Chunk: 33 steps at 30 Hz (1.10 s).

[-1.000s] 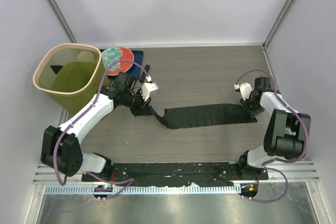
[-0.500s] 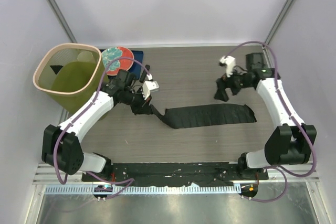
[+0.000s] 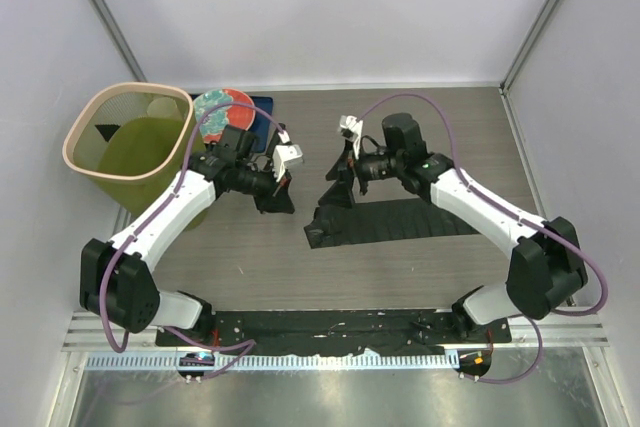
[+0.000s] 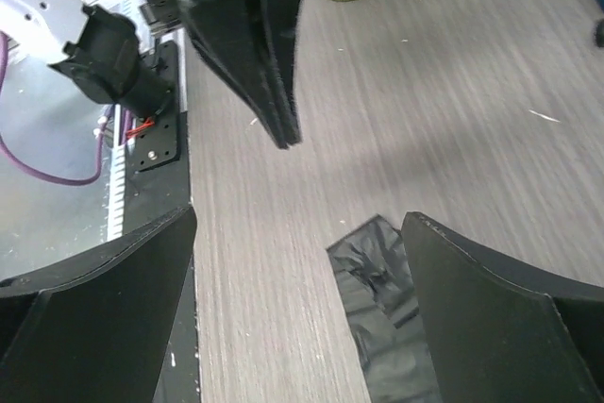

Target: Put the trash bags into the trash bin

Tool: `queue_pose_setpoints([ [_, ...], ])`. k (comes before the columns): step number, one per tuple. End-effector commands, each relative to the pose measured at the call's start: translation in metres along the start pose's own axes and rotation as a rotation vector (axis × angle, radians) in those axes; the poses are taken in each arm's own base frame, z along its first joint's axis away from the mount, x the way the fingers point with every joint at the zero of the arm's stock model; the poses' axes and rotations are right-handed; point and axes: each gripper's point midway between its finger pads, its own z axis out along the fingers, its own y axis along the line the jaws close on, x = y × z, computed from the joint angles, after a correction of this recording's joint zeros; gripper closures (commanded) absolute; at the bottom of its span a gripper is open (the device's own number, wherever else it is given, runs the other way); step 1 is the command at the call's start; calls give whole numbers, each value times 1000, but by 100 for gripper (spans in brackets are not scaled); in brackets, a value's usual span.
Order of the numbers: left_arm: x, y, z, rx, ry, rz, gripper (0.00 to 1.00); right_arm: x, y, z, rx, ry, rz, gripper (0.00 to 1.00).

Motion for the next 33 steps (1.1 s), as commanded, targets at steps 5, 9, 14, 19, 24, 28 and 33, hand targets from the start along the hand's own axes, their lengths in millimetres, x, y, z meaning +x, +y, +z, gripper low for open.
queue_pose_setpoints([
  [5,-7,12,-14,-26,-71,-72,100,48,-25,34,62,128,-16,9],
  [9,-1,13,-22,28,-97,-182,88,108,-50,27,122,378,-110,23],
  [14,7,17,-19,17,-80,-214,69,146,-84,16,238,563,-143,28],
  [19,10,24,-16,-10,-74,-233,67,148,-90,31,294,567,-138,31],
  [24,9,32,-17,-61,-81,-239,52,154,-91,44,305,576,-88,33],
  [28,7,45,-21,-148,-91,-235,42,166,-91,50,311,614,-89,38],
  [33,1,55,-32,-247,-109,-218,33,175,-95,52,347,657,-99,65],
])
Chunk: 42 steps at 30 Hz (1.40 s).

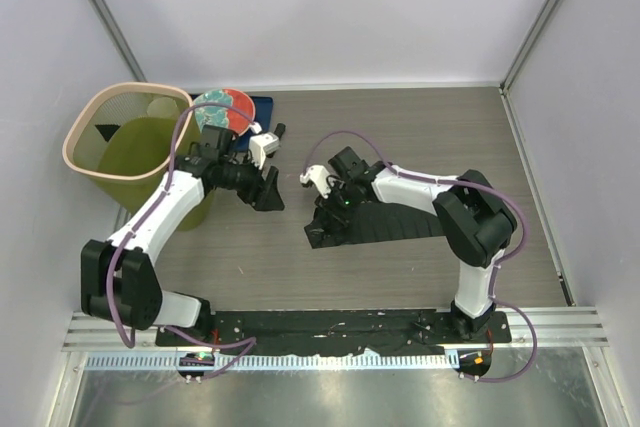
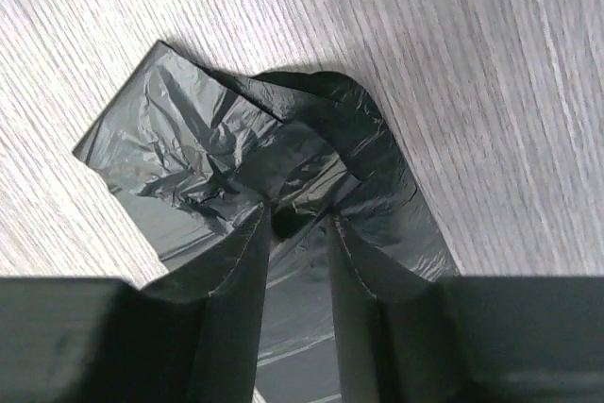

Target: Put the trash bags into the trash bin

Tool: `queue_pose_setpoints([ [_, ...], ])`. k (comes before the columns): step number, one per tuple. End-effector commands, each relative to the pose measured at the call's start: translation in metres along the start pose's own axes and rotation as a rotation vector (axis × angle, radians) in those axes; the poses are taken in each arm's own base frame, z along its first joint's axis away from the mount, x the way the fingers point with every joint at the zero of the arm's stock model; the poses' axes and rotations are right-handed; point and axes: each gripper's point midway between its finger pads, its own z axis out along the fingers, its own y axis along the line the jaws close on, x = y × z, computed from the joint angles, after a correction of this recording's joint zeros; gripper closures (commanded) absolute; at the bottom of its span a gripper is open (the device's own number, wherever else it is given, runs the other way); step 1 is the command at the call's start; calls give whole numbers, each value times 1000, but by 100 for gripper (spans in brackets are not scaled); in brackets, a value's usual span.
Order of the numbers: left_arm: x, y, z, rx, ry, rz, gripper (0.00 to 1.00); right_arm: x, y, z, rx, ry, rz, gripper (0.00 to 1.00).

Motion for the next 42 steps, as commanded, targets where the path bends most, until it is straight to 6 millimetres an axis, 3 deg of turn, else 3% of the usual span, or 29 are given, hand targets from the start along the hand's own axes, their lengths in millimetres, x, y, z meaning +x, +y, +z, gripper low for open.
queue_pose_setpoints([
  [1,-26,6,-17,-107,-99,61,33,-10,-6,2,49,5,1,77],
  [2,-29,6,-19,-120,-110,59,30,-13,-6,-1,50,3,3,95],
  [3,-31,8,-22,-144,-120,67,29,-20,-5,-10,51,-9,4,99],
  [6,-38,6,-32,-174,-152,105,28,-36,2,-29,26,-49,13,99],
  [12,-57,-10,-52,-209,-336,216,25,-85,28,-93,-161,-246,114,99],
  [14,-57,-14,-56,-216,-355,258,14,-96,33,-112,-240,-307,165,99],
  [16,-54,-21,-61,-205,-356,311,9,-102,43,-132,-396,-363,253,99],
  [21,-41,-77,-60,73,-376,526,17,-119,69,-173,-647,-446,372,99],
  [25,-46,-91,-49,113,-417,574,21,-130,81,-196,-707,-503,413,99],
  [30,-64,-107,-24,114,-465,552,19,-137,88,-211,-731,-577,447,99],
  [36,-86,-117,0,131,-542,545,17,-136,92,-216,-744,-591,471,99],
  [40,-104,-123,8,173,-590,531,23,-133,94,-216,-749,-589,482,99],
  [42,-113,-129,9,203,-613,551,35,-132,93,-218,-751,-592,488,99],
])
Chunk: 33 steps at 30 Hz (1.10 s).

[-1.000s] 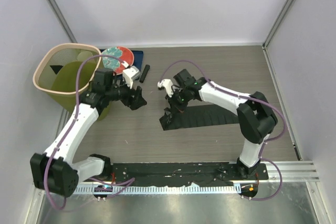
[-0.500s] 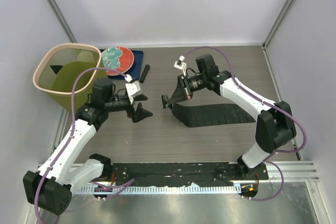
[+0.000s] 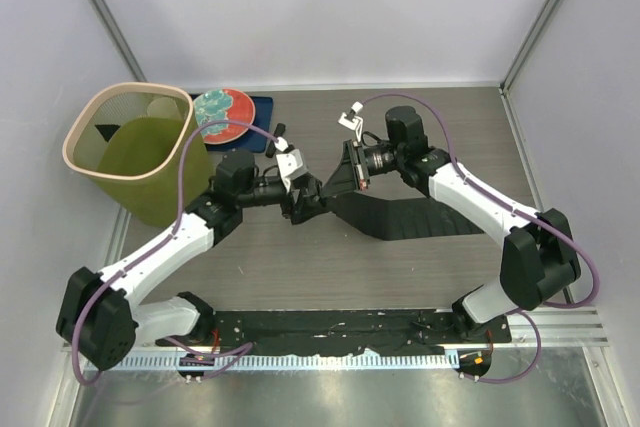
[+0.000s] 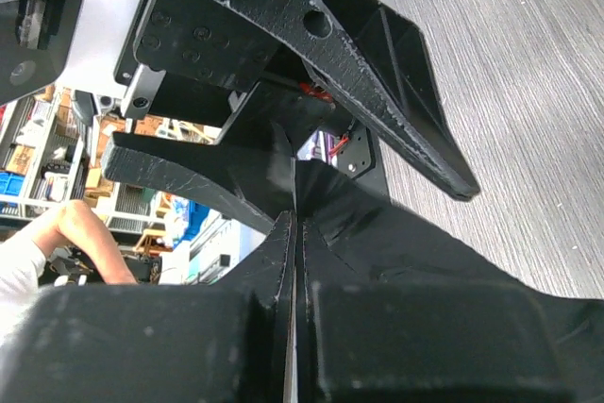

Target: Put the trash bags into the trash bin

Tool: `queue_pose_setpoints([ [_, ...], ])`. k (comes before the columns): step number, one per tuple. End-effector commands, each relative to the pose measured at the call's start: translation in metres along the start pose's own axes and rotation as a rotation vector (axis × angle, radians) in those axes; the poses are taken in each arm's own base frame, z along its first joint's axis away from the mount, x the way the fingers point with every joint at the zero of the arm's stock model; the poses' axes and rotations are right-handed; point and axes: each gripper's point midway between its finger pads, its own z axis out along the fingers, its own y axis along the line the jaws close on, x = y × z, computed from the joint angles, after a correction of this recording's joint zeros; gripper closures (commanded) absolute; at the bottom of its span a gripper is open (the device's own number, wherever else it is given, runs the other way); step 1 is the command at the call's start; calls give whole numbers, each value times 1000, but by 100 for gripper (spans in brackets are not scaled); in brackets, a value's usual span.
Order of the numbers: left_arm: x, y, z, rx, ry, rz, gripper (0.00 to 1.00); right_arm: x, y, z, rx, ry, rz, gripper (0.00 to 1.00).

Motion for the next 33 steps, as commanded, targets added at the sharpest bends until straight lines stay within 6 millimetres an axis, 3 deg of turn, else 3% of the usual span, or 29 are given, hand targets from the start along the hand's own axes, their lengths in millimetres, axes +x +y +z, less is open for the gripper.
queue_pose_setpoints([
  [1,-50,3,11,25,-166,74,41,-7,23,-7,-44,-27,-50,99],
  [5,-54,-6,14,84,-175,88,64,-12,19,-12,-36,-48,-55,99],
  [6,-53,-7,14,92,-171,87,84,-13,19,-14,-33,-53,-57,99],
  [7,-49,-9,14,104,-142,87,93,-15,15,-18,-24,-65,-48,99],
  [9,-44,-10,11,99,-117,80,100,-18,14,-24,-19,-77,-48,99],
  [13,-32,-22,0,143,-73,106,100,-31,11,-42,6,-127,-70,99],
  [19,-19,-35,-6,201,-20,25,100,-40,14,-52,23,-155,-109,99],
  [20,-22,-34,-6,199,-23,15,100,-38,13,-53,27,-145,-148,94],
  [21,-24,-34,-6,202,-26,6,100,-36,11,-54,45,-140,-157,62],
  [25,-30,-35,-3,228,-25,-39,99,-23,13,-52,158,-89,-291,24],
  [29,-34,-38,-2,256,-26,-52,98,-20,13,-40,245,-40,-415,22],
  [33,-35,-41,0,284,-25,-67,99,-20,15,-29,299,-15,-542,29],
])
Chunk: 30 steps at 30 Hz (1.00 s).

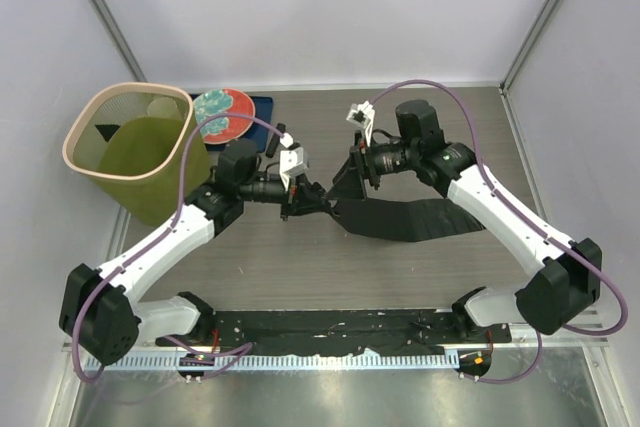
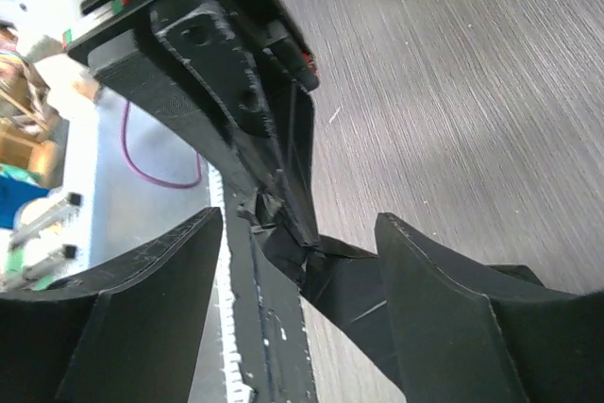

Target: Put the trash bags into the trash bin

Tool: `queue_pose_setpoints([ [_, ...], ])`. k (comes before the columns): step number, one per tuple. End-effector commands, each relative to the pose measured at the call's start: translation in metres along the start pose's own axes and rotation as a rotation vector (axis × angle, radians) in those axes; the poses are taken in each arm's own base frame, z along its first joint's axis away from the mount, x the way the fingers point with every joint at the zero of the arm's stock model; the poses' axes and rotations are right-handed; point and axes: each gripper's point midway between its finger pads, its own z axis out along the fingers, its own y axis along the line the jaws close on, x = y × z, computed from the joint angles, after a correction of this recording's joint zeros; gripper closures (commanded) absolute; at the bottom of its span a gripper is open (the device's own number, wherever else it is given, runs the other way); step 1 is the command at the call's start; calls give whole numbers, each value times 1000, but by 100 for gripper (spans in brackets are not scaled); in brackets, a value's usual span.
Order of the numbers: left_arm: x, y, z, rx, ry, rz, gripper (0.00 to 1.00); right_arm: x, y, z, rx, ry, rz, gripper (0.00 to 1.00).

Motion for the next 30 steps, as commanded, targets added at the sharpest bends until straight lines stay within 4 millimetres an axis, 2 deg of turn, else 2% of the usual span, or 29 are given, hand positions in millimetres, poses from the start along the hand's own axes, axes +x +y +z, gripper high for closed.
queue_pose_setpoints([
  [1,-17,-5,2,57,-23,-3,99,-7,5,3,80,25,-208,30],
  [5,-20,-6,3,66,-26,-5,99,-4,8,13,60,42,-225,46],
  [6,-20,-6,3,68,-25,-7,99,-3,8,15,62,46,-230,54],
  [8,-20,-7,2,69,-26,-4,99,-6,6,16,65,44,-241,81],
  [9,-20,-7,2,68,-26,-2,99,-6,5,16,71,44,-243,99],
  [13,-10,-10,-1,61,14,-25,98,-6,6,9,85,40,-243,99],
  [14,-7,-10,-3,54,23,-26,98,-7,12,5,65,26,-246,99],
  [18,1,-9,-12,18,40,-31,87,-16,11,-13,29,-41,-158,99],
  [21,6,-6,-21,-5,42,-43,82,-19,13,-18,-1,-59,-129,99],
  [23,3,-6,-25,-13,32,-32,84,-18,13,-20,-15,-65,-113,99],
  [25,-6,-7,-27,-27,10,4,77,-17,18,-18,-47,-73,-88,99],
  [26,-11,-7,-28,-33,-3,-3,69,-16,18,-18,-53,-77,-75,99],
  [27,-21,-3,-28,-53,-25,21,65,-17,19,-17,-58,-78,-74,99],
  [30,-42,1,-29,-86,-75,41,62,-17,22,-17,-79,-81,-70,99],
])
